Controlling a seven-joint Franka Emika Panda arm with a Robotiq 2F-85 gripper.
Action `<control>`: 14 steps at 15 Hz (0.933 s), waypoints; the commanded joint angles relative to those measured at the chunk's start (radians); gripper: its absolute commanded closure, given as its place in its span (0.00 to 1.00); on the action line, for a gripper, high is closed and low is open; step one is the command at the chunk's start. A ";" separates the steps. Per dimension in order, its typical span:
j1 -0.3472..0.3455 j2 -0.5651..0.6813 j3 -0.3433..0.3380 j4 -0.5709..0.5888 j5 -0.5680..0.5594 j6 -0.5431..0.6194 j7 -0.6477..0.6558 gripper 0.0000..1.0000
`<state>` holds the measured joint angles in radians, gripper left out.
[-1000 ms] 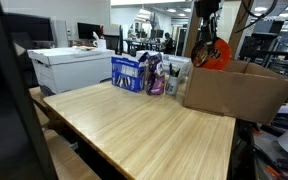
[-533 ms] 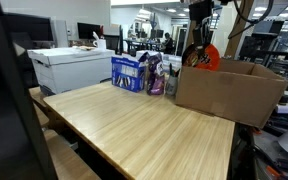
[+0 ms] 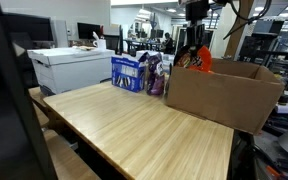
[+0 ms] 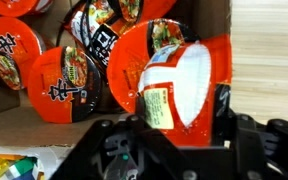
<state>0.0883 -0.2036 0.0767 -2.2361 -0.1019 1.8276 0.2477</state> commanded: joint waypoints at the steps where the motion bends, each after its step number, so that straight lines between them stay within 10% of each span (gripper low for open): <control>1: 0.007 0.017 -0.005 -0.036 0.117 0.116 -0.085 0.68; 14: -0.005 -0.046 -0.021 -0.107 0.209 0.190 -0.153 0.68</control>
<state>0.0928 -0.2034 0.0634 -2.2503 0.0466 1.9473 0.1212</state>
